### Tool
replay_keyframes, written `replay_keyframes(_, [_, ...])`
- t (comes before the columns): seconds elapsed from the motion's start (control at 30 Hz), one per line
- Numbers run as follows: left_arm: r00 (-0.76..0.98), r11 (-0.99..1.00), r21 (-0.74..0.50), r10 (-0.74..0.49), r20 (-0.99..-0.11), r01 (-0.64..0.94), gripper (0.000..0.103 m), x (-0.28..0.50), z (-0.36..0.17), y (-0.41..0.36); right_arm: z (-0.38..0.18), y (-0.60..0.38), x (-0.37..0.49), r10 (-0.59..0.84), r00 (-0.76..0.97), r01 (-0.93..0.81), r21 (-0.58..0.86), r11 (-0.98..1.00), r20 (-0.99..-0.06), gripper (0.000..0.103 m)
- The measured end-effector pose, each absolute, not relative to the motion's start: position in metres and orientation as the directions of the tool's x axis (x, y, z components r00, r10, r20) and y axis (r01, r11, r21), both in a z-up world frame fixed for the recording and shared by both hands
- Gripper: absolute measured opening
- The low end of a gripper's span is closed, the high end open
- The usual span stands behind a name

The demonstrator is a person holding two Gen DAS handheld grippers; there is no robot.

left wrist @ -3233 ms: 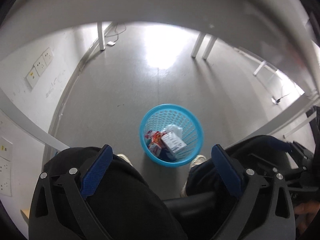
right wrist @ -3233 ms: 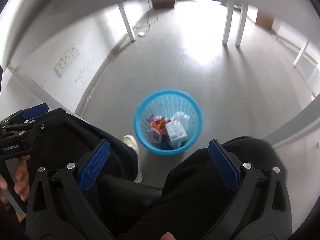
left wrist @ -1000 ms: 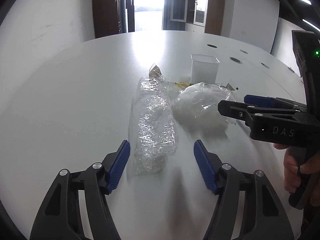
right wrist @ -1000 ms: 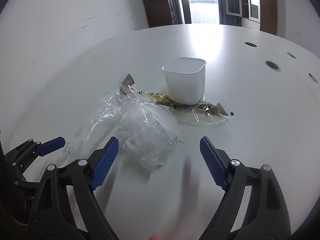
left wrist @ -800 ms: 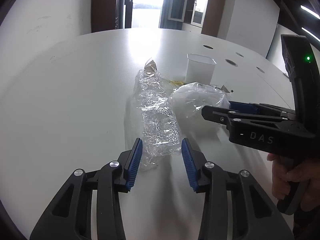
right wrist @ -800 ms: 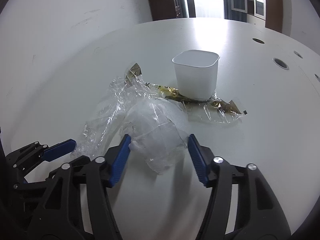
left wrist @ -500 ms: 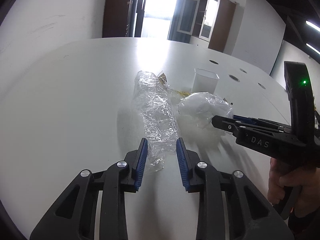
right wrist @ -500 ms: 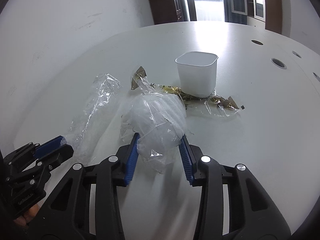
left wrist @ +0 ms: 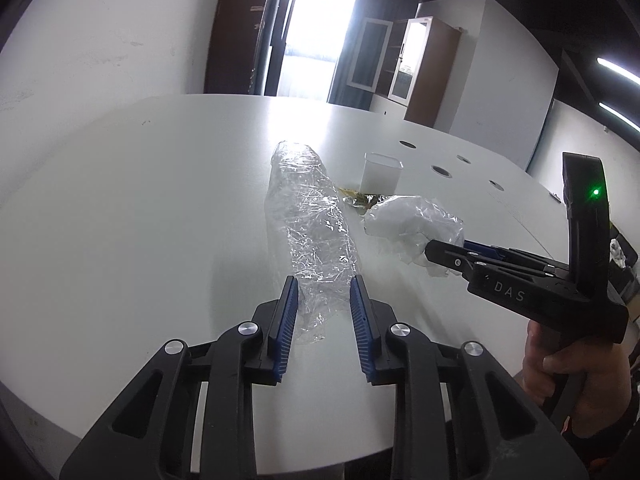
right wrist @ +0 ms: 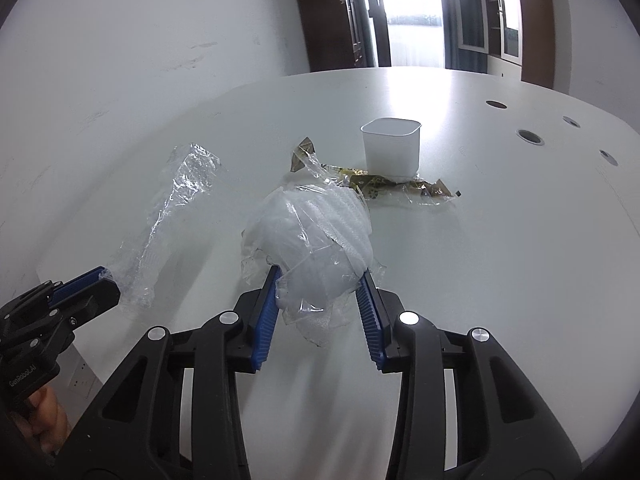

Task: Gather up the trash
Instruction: 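Carry both clear plastic bags down over the blue wastebasket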

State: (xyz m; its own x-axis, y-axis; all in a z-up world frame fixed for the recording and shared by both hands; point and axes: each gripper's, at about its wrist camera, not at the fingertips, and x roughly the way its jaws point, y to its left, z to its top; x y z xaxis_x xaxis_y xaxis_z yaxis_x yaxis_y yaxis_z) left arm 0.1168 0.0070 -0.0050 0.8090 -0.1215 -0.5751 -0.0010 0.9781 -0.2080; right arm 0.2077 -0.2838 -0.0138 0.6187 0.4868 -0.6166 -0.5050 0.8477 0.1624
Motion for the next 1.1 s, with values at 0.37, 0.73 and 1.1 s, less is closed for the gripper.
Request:
replay_keyframes(0.37, [0.836, 0.985, -0.169, -0.113, -0.537, 0.025, 0.026, 0.051, 0.001, -0.005, -0.022, -0.304, 0.14, 0.495, 0.657, -0.511, 0.146, 0.847, -0.568, 0.036])
replay_keyframes(0.73, [0.842, 0.991, -0.12, -0.108, -0.529, 0.052, 0.026, -0.017, 0.002, -0.022, -0.022, -0.323, 0.061, 0.47, 0.707, -0.538, 0.03, 0.843, -0.529, 0.036])
replay_keyframes(1.1, [0.79, 0.969, -0.148, -0.246, -0.562, 0.197, 0.026, -0.073, -0.037, -0.034, -0.062, -0.336, 0.011, 0.458, 0.655, -0.579, -0.009, 0.815, -0.601, 0.036])
